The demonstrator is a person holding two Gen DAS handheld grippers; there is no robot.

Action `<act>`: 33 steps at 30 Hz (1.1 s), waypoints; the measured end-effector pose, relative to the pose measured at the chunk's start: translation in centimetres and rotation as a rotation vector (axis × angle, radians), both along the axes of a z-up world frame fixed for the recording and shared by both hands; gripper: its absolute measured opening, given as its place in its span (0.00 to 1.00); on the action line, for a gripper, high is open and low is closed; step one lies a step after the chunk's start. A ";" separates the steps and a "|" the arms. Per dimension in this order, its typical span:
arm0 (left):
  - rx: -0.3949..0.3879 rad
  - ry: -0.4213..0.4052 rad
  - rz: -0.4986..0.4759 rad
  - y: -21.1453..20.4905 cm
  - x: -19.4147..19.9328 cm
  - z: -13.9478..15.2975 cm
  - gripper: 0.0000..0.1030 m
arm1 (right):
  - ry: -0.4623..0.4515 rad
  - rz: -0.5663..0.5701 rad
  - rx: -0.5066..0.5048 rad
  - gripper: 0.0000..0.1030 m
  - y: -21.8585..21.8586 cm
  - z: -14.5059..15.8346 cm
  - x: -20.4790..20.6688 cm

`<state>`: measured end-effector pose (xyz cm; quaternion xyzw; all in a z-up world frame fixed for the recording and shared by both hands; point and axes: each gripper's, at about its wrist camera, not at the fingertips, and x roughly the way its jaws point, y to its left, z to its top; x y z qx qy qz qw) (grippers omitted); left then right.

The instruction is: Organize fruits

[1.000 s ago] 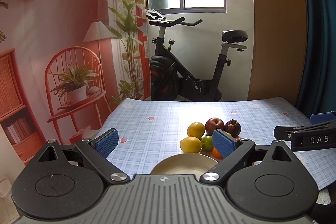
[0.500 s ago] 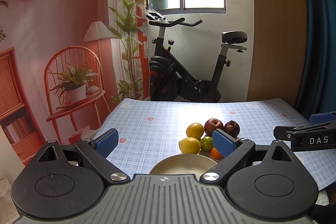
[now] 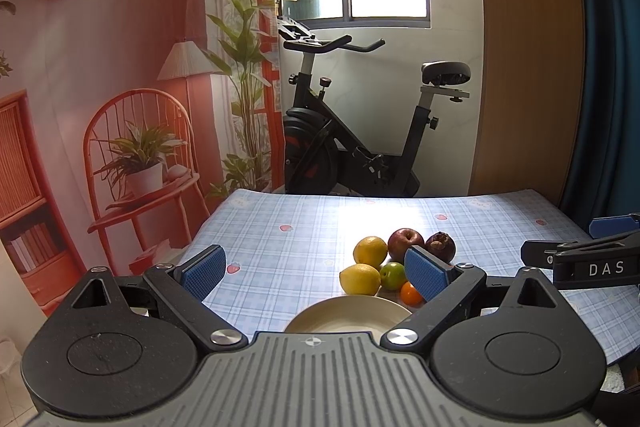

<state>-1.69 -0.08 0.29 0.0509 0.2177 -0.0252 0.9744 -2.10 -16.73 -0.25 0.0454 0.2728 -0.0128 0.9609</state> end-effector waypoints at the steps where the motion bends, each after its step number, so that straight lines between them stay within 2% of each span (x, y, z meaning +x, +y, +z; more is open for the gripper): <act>1: 0.000 0.000 0.000 0.0 0.0 0.0 0.95 | 0.000 0.000 0.000 1.00 0.0 0.0 0.0; 24: 0.006 0.008 0.002 0.2 0.1 -0.1 0.95 | -0.002 -0.009 0.014 1.00 -0.5 0.2 0.1; 29: -0.022 0.004 -0.003 0.9 1.0 -0.1 0.95 | -0.029 -0.013 0.025 1.00 -0.9 0.1 0.5; 33: 0.043 -0.026 0.029 0.7 2.5 -0.6 0.93 | -0.084 -0.037 0.084 1.00 -3.0 0.0 1.9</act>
